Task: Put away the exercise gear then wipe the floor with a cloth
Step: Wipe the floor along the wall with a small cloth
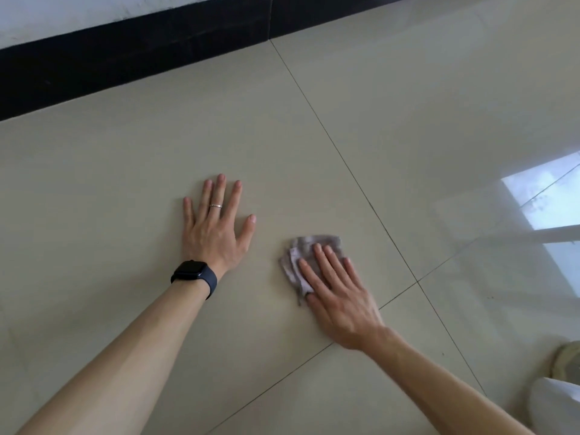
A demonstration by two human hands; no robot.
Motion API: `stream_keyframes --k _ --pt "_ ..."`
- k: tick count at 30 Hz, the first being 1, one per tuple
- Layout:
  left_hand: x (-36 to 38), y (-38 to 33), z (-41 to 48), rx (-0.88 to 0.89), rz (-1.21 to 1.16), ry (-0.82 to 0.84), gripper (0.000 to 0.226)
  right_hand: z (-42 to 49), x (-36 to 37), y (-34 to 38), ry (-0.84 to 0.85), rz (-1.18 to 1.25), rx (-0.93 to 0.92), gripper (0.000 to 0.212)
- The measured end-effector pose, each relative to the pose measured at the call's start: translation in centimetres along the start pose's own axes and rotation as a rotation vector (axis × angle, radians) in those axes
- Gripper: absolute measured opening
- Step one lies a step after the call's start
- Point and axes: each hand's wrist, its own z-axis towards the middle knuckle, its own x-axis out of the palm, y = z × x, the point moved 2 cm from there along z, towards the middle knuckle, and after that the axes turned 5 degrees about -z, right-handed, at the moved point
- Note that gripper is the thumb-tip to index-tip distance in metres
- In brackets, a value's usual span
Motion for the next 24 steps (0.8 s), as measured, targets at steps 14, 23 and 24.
stream_keyframes --k 14,23,24 --pt "-5.9 11.9 4.7 -0.272 0.113 -0.009 0.068 13.4 -2.7 1.5 -0.019 -0.001 -0.049 0.060" --pt "-7.0 16.9 4.6 -0.421 0.070 -0.012 0.071 29.9 -6.9 -4.9 0.026 0.166 0.613 0.067" --pt "-7.0 17.1 4.7 -0.430 0.060 -0.013 0.071 30.9 -7.0 -3.5 0.025 0.185 0.625 0.068"
